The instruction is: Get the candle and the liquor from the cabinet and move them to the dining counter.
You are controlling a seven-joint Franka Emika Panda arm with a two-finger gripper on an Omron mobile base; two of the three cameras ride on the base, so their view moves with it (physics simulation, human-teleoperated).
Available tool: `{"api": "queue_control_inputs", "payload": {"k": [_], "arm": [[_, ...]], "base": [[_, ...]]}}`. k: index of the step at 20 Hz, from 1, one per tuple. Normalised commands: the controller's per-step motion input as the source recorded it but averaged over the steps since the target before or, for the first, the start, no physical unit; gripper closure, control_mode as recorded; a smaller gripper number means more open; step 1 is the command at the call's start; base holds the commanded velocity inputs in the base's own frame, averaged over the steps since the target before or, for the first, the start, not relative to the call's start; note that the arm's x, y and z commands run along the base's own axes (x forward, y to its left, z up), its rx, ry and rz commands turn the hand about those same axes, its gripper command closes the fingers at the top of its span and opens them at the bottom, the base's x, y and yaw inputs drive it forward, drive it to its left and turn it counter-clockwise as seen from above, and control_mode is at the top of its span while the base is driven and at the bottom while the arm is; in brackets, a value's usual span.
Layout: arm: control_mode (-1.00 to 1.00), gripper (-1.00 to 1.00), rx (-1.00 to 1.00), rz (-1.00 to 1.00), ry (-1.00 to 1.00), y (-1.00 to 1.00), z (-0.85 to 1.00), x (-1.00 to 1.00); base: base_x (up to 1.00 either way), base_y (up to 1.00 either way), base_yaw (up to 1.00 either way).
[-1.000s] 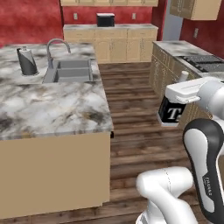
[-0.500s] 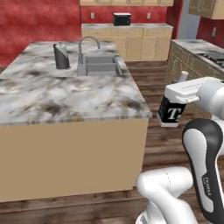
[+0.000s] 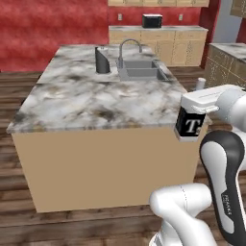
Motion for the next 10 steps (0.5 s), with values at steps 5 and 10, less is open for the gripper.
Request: {"api": "queue_control_inputs", "payload": {"k": [5, 10], "arm": [[1.00, 1.00, 0.00, 0.00, 0.00, 0.00, 0.00, 0.00], [1.00, 1.00, 0.00, 0.00, 0.00, 0.00, 0.00, 0.00]], "base": [[0.01, 1.00, 0.01], [0.08, 1.00, 0.00]]}}
